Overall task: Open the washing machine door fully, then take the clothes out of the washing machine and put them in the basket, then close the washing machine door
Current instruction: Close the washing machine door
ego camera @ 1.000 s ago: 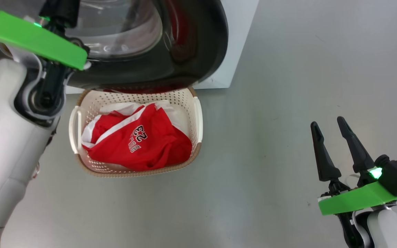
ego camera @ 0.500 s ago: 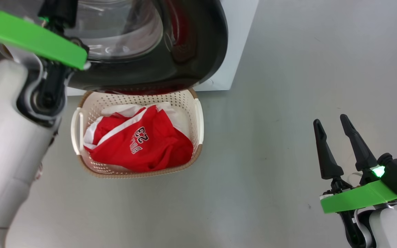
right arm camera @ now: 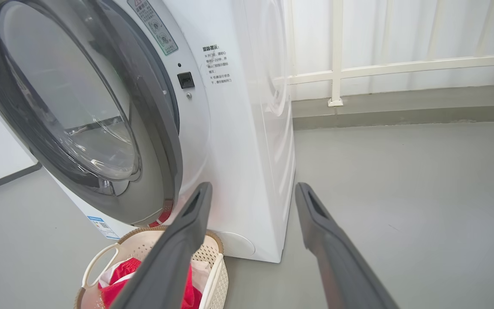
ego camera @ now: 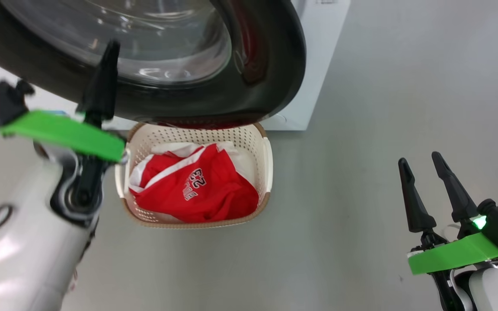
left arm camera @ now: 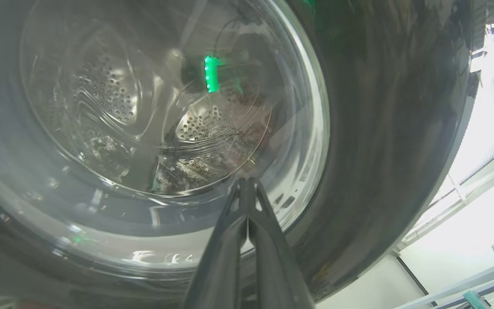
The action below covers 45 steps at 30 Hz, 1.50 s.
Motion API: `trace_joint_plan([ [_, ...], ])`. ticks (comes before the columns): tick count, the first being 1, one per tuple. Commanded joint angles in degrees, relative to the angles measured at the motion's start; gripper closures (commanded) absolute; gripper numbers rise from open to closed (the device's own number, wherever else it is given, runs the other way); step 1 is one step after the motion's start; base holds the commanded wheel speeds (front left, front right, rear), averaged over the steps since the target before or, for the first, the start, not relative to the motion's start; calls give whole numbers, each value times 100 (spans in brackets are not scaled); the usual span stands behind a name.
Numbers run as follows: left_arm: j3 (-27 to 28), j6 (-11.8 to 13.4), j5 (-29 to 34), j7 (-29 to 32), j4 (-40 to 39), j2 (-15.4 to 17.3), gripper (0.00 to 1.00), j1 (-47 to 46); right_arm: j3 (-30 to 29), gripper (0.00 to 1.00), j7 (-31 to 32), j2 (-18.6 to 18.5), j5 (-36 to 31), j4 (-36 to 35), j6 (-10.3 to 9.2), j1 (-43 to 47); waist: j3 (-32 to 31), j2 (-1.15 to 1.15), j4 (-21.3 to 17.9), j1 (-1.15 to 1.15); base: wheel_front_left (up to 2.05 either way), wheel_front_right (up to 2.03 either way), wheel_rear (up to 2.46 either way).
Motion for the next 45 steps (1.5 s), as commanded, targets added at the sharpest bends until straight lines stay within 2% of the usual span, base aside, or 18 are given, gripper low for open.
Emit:
trace_joint_plan([
  [1, 284, -34, 41, -28, -141, 206, 0, 76, 98, 0, -37, -89, -68, -120, 42, 58, -109, 0, 96, 0, 0, 0, 0],
  [23, 1753, -34, 851, -28, -643, -13, 0, 2593, -7, 0, -37, -184, -8, -41, 42, 523, -630, 0, 400, 0, 0, 0, 0],
  [36, 2389, -34, 1855, -28, -1040, -109, 0, 3700, -294, 0, -37, -128, 20, -48, 42, 934, -895, 0, 270, 0, 0, 0, 0],
  [45, 2842, -34, 3047, -28, -1152, -246, 0, 4318, -416, 0, -37, -84, 22, -39, 42, 1121, -1028, 0, 184, 0, 0, 0, 0],
])
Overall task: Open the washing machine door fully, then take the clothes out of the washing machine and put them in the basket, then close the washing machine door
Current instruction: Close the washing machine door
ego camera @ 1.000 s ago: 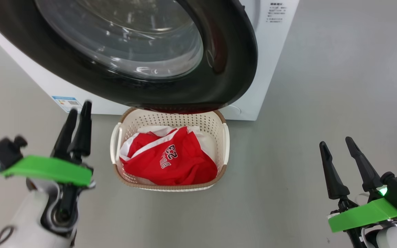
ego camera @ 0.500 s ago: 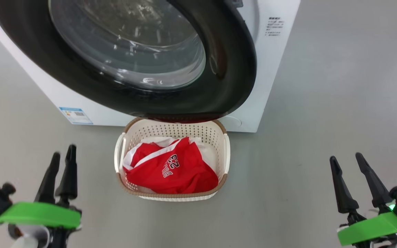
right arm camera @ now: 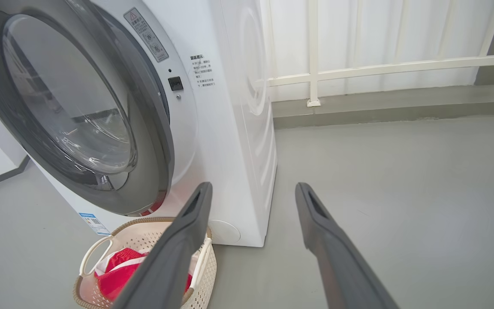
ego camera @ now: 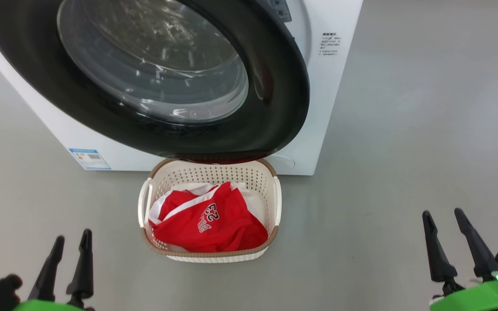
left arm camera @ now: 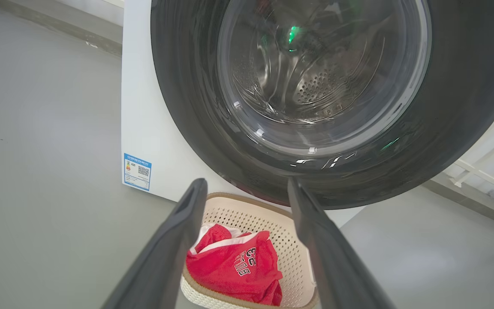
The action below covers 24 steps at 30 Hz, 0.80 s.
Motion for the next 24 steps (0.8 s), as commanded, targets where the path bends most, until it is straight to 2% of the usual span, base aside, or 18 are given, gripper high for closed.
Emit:
trace_joint_plan([
  [1, 290, -33, 211, -29, -157, 113, 0, 45, 77, 0, -37, -85, 14, -128, 42, 68, -55, 0, -30, 0, 0, 0, 0],
  [6, 559, -33, 789, -29, -260, -21, 0, 296, 25, 0, -37, -63, 11, -121, 42, 177, -153, 0, -58, 0, 0, 0, 0],
  [7, 627, -33, 1099, -29, -321, -42, 0, 384, 9, 0, -37, -54, 11, -123, 42, 208, -182, 0, -69, 0, 0, 0, 0],
  [10, 752, -33, 1490, -29, -451, -121, 0, 488, -10, 0, -37, -43, 10, -128, 42, 255, -231, 0, -86, 0, 0, 0, 0],
  [14, 786, -33, 2019, -29, -669, -181, 0, 645, -56, 0, -37, -29, 11, -145, 42, 326, -294, 0, -96, 0, 0, 0, 0],
  [20, 826, -33, 2486, -29, -992, -274, 0, 861, -99, 0, -37, -11, 4, -176, 42, 439, -408, 0, -91, 0, 0, 0, 0],
  [24, 859, -33, 2551, -29, -1097, -338, 0, 990, -133, 0, -37, 7, 0, -200, 42, 520, -488, 0, -72, 0, 0, 0, 0],
])
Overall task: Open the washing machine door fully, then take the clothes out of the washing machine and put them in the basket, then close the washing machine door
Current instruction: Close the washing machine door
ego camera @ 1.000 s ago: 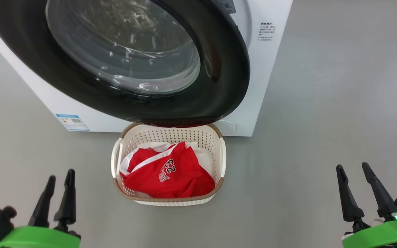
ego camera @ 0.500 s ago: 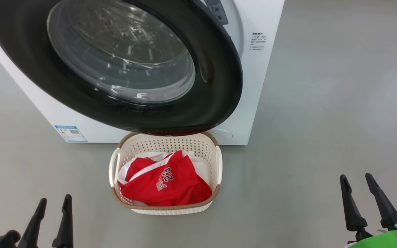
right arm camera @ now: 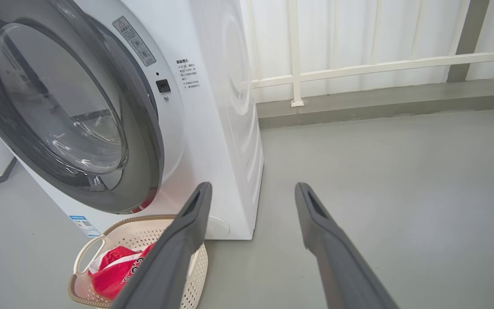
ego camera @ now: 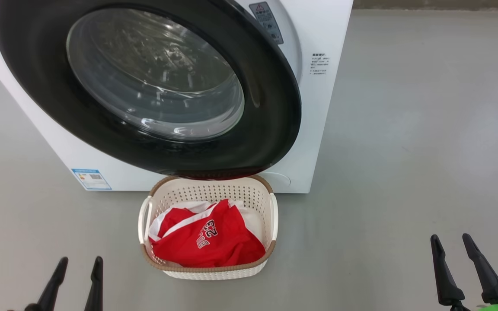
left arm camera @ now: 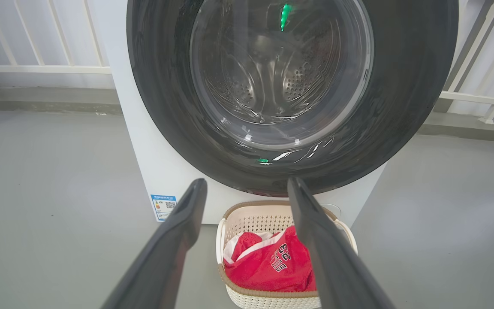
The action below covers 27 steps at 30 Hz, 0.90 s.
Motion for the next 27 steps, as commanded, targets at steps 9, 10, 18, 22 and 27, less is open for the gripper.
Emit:
trace_joint_plan([
  [9, 260, -32, 100, -29, -190, 15, 0, 117, 32, 0, -38, -18, -3, -153, 42, 115, -175, 0, 34, 0, 0, 0, 0],
  [10, 260, -32, 106, -29, -192, 12, 0, 131, 31, 0, -38, -10, -3, -155, 42, 127, -183, 0, 31, 0, 0, 0, 0],
  [18, 238, -32, 113, -29, -217, -5, 0, 157, 14, 0, -38, 2, -9, -165, 42, 137, -205, 0, 25, 0, 0, 0, 0],
  [22, 236, -32, 116, -29, -224, -14, 0, 150, 19, 0, -38, -11, -13, -174, 42, 125, -211, 0, 32, 0, 0, 0, 0],
  [27, 213, -32, 142, -29, -248, -40, 0, 159, 34, 0, -38, -14, -11, -182, 42, 114, -219, 0, 59, 0, 0, 0, 0],
])
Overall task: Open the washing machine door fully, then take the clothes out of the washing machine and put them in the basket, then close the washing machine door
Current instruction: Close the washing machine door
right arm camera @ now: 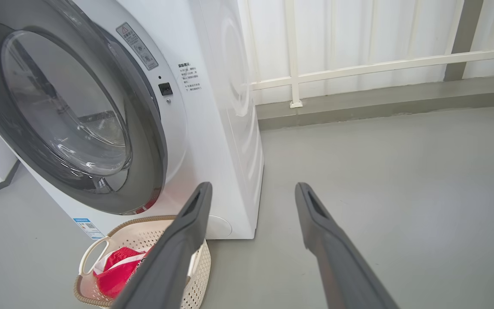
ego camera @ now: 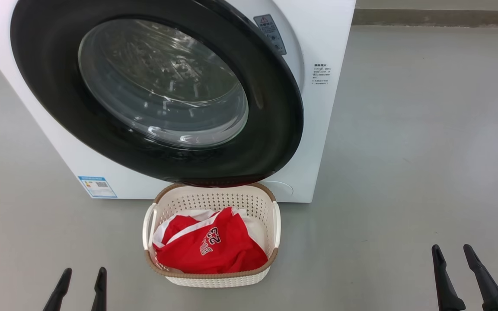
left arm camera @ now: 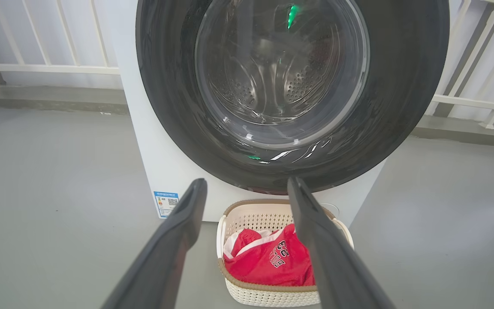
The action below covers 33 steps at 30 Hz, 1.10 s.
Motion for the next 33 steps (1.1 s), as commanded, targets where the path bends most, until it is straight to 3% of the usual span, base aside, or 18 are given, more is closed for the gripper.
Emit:
trace_joint_plan([
  [1, 186, -32, 99, -29, -163, 49, 0, -105, 133, 2, -38, -132, -2, -159, 42, -126, 2, 0, 14, 0, 0, 0, 0],
  [2, 175, -32, 101, -29, -166, 42, 0, -111, 146, 55, -38, -131, 10, -166, 42, -141, 6, 0, 26, 0, 0, 0, 0],
  [3, 161, -32, 102, -29, -168, 35, 0, -121, 157, 85, -38, -130, 16, -181, 42, -161, 10, 0, 44, 0, 0, 0, 0],
  [4, 140, -32, 103, -29, -168, 30, 0, -137, 174, 100, -38, -127, 25, -207, 42, -184, 26, 0, 73, 0, 0, 0, 0],
  [24, -233, -32, 186, -29, -209, -261, 0, -323, 1318, 100, -38, -46, 129, 108, 42, -1922, 142, 0, 885, 0, 0, 0, 0],
  [33, -354, -32, 180, -29, -228, -341, 0, -460, 1522, 100, -38, 66, 135, 518, 42, -2724, 338, 0, 1114, 0, 0, 0, 0],
])
